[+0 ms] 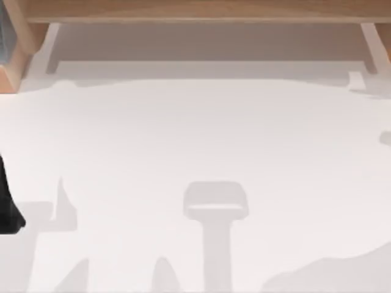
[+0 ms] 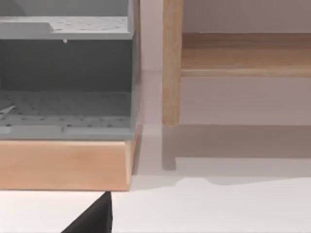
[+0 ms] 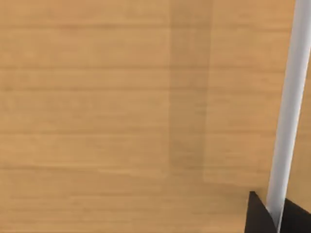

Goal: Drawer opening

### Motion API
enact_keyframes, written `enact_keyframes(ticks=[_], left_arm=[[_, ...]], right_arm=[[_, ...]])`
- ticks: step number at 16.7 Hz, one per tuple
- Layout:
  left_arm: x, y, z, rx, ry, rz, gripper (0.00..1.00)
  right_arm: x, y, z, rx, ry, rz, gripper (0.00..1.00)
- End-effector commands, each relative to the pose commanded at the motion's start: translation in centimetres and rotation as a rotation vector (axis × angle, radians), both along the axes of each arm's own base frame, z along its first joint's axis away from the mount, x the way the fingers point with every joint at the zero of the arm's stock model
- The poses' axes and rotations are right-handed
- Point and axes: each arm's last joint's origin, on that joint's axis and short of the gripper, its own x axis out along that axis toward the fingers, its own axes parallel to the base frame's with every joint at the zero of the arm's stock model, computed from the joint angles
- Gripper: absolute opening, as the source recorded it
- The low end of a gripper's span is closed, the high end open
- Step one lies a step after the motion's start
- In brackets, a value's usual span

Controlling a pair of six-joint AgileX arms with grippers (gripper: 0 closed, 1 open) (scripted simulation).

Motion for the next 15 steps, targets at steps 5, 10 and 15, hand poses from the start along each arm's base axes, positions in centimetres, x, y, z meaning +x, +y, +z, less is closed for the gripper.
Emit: enact_keyframes(ticks=[5, 10, 15], left_arm=[[0.0, 0.0, 0.0, 0.000, 0.000, 0.000, 1.00], [0.0, 0.0, 0.0, 0.000, 0.000, 0.000, 1.00], [0.0, 0.0, 0.0, 0.000, 0.000, 0.000, 1.00]], right_arm=[[-1.2, 0.1, 0.0, 0.001, 0.001, 0.002, 0.00], [-2.1, -0.1, -0.1, 0.002, 0.001, -0.006, 0.00], [-6.1, 0.1, -0.2, 0.003, 0.006, -0.002, 0.00]])
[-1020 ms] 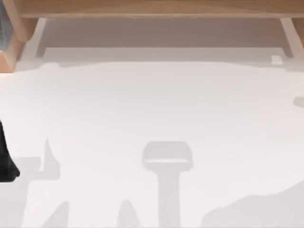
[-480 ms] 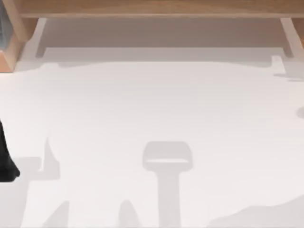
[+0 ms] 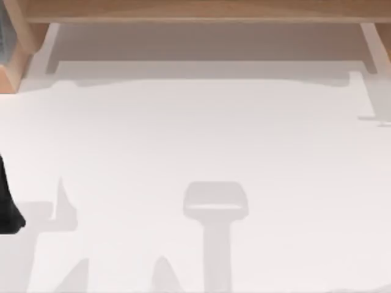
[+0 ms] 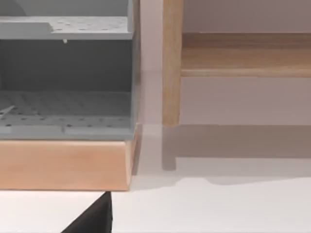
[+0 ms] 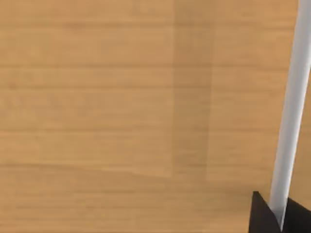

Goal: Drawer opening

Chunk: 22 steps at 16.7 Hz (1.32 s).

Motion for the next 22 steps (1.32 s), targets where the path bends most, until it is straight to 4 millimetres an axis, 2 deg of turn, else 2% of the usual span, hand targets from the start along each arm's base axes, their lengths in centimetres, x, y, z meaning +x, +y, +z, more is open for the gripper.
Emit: enact_keyframes(ticks=[3, 8, 14, 16, 20, 22], left_arm=[[0.0, 0.0, 0.0, 0.000, 0.000, 0.000, 1.00], [0.0, 0.0, 0.0, 0.000, 0.000, 0.000, 1.00], [0.0, 0.0, 0.0, 0.000, 0.000, 0.000, 1.00], [0.0, 0.0, 0.0, 0.000, 0.000, 0.000, 1.00], [0.0, 0.0, 0.0, 0.000, 0.000, 0.000, 1.00], [0.0, 0.0, 0.0, 0.000, 0.000, 0.000, 1.00]], right_arm=[[-1.3, 0.1, 0.1, 0.000, -0.002, 0.004, 0.00], [-1.6, 0.1, 0.0, -0.001, -0.004, 0.001, 0.00], [-6.4, 0.1, 0.0, 0.001, -0.001, 0.002, 0.00], [-7.4, 0.2, 0.0, 0.000, -0.002, 0.004, 0.00], [-7.5, 0.2, 0.0, 0.000, -0.002, 0.004, 0.00], [-7.5, 0.2, 0.0, 0.000, -0.002, 0.004, 0.15]])
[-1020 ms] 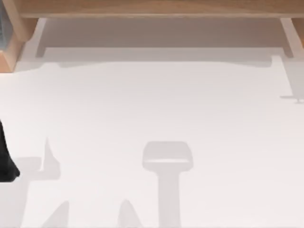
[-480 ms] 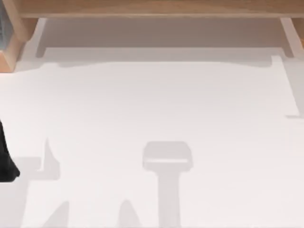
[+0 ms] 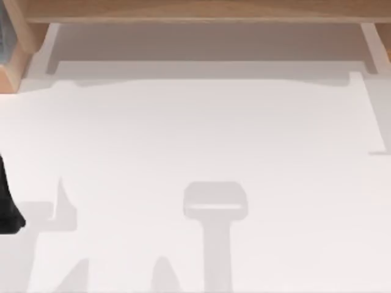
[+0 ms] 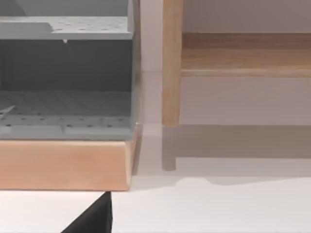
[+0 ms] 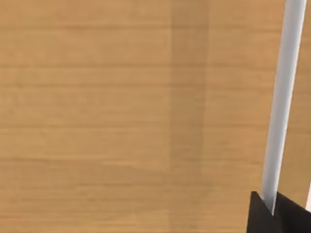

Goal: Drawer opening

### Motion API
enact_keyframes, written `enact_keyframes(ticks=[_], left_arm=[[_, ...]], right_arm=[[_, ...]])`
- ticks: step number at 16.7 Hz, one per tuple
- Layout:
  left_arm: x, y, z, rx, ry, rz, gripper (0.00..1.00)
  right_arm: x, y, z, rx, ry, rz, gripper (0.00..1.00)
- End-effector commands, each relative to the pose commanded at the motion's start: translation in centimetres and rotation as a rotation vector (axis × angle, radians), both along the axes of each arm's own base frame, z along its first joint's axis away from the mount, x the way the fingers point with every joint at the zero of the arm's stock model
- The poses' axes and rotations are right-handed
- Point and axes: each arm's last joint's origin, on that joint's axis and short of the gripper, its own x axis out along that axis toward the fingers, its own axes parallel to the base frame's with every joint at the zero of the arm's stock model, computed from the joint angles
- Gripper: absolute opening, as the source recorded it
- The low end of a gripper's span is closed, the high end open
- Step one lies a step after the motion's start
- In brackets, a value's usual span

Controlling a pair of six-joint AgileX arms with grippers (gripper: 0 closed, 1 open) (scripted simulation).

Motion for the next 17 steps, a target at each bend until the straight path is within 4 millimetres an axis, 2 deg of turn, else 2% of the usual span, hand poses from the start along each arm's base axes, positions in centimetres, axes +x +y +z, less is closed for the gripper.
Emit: enact_keyframes(ticks=[11, 17], left_arm=[[0.00, 0.00, 0.00, 0.000, 0.000, 0.000, 1.00], [0.00, 0.00, 0.00, 0.000, 0.000, 0.000, 1.00]], right_arm=[[0.00, 0.00, 0.00, 0.000, 0.000, 0.000, 0.98], [0.00, 0.00, 0.00, 0.000, 0.000, 0.000, 1.00]])
